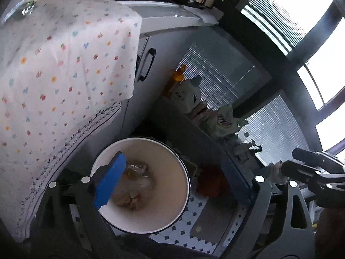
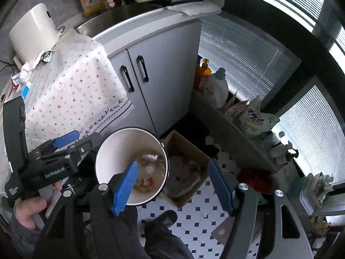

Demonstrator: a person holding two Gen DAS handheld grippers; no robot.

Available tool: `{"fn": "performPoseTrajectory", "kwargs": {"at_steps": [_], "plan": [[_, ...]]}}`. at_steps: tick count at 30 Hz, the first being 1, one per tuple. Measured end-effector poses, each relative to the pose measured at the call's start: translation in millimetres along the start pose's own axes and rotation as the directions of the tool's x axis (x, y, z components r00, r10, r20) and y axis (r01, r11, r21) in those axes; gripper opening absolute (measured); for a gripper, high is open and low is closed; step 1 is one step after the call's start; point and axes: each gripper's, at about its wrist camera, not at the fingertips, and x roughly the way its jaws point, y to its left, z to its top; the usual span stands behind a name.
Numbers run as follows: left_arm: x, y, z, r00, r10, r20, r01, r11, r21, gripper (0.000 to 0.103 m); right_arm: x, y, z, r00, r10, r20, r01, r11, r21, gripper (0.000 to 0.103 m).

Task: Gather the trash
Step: 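Open the left tool over the white bin while the right tool releases the red box, then move both open tools back over the counter toward the remaining trash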

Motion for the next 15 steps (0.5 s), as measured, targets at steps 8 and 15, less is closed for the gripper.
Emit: {"fn": "performPoseTrajectory", "kwargs": {"at_steps": [8,15], "plan": [[-36.9,22.0,28.5,0.998,0.041,0.053,-0.041,0.999,0.006,0.089,-3.2,12.8,22.3,0.998,0.049,0.025,-0.05,0.998,0.041,0.067],[-89.3,65.3,52.3,0.983,0.139,0.124,-0.137,0.99,-0.025,0.093,-12.2,57.2,53.1,0.986,0.143,0.085,-0.145,0.989,0.02,0.068]]}}
